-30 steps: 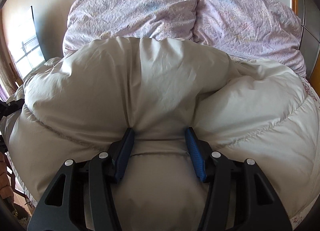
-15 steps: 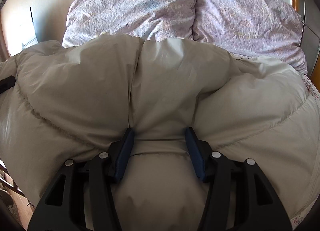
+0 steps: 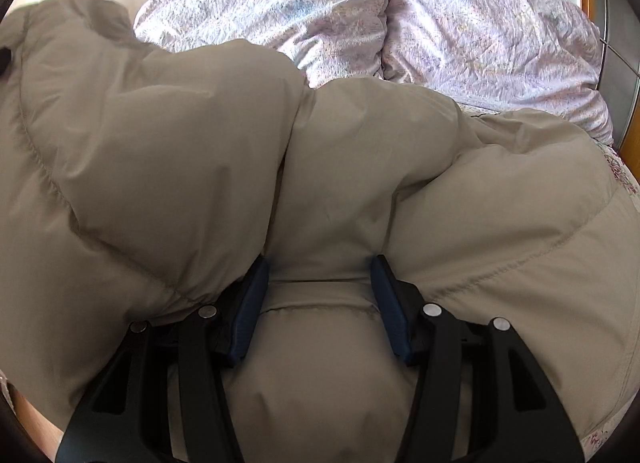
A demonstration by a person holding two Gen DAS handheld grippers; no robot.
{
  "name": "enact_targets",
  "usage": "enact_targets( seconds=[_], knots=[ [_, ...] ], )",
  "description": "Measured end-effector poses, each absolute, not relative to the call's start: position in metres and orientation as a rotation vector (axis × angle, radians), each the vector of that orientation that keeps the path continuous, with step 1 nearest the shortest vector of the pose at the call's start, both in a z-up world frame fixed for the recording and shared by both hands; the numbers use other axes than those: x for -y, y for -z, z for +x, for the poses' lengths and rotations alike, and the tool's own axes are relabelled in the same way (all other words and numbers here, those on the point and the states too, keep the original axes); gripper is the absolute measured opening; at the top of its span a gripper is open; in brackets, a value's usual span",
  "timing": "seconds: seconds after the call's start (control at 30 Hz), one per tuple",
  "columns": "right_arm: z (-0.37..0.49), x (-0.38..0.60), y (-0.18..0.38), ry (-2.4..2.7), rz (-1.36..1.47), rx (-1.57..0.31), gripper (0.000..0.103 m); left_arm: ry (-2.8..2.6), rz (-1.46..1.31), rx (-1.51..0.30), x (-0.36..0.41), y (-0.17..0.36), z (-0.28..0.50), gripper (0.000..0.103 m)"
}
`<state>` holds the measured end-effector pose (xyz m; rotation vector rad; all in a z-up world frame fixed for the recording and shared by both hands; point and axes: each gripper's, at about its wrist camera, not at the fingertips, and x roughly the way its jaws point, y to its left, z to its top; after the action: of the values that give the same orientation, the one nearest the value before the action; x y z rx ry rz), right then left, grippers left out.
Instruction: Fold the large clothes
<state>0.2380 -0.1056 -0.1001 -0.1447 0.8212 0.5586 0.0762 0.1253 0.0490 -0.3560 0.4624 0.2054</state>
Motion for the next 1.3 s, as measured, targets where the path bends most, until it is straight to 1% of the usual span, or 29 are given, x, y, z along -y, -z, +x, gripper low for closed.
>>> enact_targets(
  seconds=[0.4,0.63,0.73,1.0,1.13,1.3],
  knots=[
    [0.240,0.106,0.103,-0.563,-0.124,-0.827,0.056,-0.095,-0.253,-0.435,-0.063,-0.076,0.093,0.041],
    [0.246,0.118,0.099,-0.615,-0.098,-0.838,0.055,0.003,-0.243,-0.431,-0.028,-0.085,0.109,0.043],
    [0.243,0.137,0.091,-0.639,-0.091,-0.829,0.055,0.028,-0.231,-0.428,-0.016,-0.089,0.114,0.043],
    [0.220,0.235,0.058,-0.520,-0.099,-0.661,0.055,0.087,-0.153,-0.440,0.030,-0.087,0.124,0.045],
    [0.231,0.280,0.062,-0.415,-0.065,-0.683,0.055,0.129,-0.127,-0.458,0.056,-0.080,0.133,0.046],
    [0.235,0.300,0.070,-0.404,-0.043,-0.699,0.055,0.170,-0.109,-0.495,0.084,-0.068,0.149,0.048]
  ],
)
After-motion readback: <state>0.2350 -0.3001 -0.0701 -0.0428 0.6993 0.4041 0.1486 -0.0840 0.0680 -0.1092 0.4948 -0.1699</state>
